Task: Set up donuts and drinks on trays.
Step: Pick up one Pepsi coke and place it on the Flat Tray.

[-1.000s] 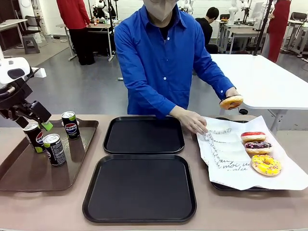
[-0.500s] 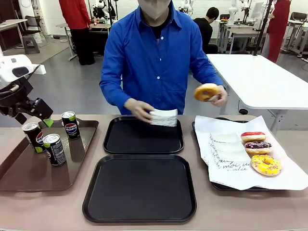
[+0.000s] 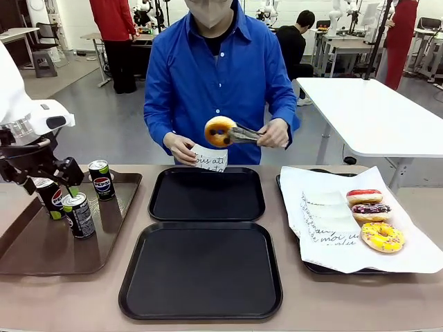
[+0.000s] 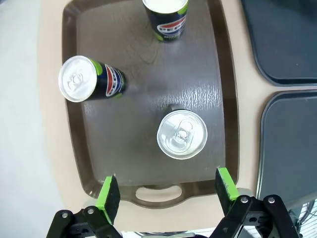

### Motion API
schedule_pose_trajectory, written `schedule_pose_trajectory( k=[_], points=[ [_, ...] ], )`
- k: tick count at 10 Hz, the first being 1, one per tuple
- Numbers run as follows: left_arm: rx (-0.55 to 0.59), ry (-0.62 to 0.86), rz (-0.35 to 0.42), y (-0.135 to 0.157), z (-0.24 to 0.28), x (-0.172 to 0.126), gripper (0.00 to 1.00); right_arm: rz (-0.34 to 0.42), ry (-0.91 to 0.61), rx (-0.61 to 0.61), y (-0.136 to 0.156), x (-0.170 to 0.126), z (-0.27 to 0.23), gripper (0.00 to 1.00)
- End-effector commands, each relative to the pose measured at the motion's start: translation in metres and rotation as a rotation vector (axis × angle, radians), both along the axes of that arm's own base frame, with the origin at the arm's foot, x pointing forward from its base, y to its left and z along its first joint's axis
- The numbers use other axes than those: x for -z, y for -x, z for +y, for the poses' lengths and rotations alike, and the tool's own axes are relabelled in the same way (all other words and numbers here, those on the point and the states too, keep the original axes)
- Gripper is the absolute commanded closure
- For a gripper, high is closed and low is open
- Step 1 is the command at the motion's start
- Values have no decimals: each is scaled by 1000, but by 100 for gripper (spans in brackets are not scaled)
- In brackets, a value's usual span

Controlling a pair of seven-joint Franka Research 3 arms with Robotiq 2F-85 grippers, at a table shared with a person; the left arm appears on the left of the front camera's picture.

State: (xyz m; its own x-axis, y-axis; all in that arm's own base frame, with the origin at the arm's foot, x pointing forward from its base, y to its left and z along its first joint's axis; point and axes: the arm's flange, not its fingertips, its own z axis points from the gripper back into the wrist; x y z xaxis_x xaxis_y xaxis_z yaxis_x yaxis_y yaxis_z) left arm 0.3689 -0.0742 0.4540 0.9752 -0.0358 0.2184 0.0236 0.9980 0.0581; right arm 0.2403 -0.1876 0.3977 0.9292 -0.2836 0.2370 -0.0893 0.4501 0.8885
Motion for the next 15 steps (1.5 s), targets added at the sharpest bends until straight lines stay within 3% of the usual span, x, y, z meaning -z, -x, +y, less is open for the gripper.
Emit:
schedule_pose_trajectory(
  k=[1, 15],
  points=[
    [-42, 2, 15, -8, -8, 6, 0, -16, -14, -1, -1, 0, -1, 0],
    [-101, 3, 12, -50, -15, 60, 0, -16, -14, -1, -1, 0, -1, 0]
  ],
)
